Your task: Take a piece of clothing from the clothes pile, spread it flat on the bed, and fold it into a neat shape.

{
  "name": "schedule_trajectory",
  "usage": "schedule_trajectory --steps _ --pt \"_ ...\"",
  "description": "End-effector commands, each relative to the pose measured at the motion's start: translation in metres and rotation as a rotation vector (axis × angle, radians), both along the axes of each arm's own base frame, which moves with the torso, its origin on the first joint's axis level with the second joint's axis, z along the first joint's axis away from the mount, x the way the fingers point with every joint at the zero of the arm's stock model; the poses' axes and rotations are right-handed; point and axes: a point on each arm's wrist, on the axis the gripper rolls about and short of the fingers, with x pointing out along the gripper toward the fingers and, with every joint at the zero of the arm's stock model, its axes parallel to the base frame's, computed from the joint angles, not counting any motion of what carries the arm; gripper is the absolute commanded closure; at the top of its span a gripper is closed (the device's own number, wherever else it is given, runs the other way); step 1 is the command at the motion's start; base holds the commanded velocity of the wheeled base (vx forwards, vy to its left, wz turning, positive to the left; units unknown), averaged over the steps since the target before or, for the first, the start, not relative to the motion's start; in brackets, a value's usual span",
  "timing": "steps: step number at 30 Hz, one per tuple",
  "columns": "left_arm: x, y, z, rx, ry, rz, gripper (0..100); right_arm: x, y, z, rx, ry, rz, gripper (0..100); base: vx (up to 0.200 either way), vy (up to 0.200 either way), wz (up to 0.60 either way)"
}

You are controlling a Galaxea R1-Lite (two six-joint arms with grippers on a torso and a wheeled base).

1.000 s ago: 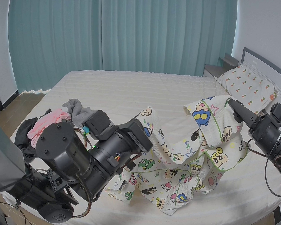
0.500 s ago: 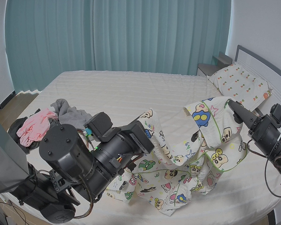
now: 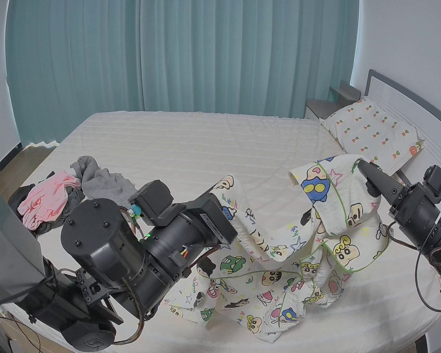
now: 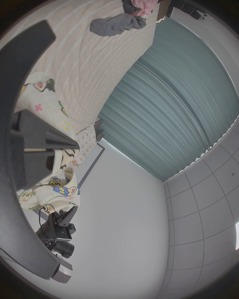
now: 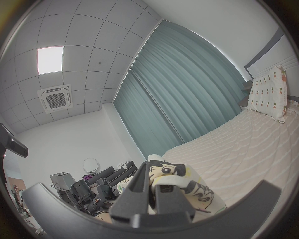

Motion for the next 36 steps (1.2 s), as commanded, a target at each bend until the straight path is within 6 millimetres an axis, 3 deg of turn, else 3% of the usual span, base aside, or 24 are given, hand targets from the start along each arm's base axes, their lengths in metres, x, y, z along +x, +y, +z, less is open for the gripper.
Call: schedule_trajectory --steps 1,18,24,36 --pt "-0.001 0.000 0.001 -0.006 -0.001 0.009 100 0.000 0.000 0.001 0.001 -0.004 0.000 100 -0.200 0.000 0.00" --pt "-0.004 0.006 0.005 0.017 -0.026 0.054 100 -0.017 -0.006 0.014 0.026 -0.068 0.024 100 -0.200 0.000 0.00" --pt "-0.009 0.016 0.014 0.000 -0.041 0.064 100 -0.025 -0.009 0.014 0.029 -0.077 0.024 100 0.000 0.000 0.00" --pt "-0.045 0.043 0.041 -0.063 -0.092 0.021 100 -0.040 -0.015 0.020 0.048 -0.119 0.033 100 0.000 0.000 0.00"
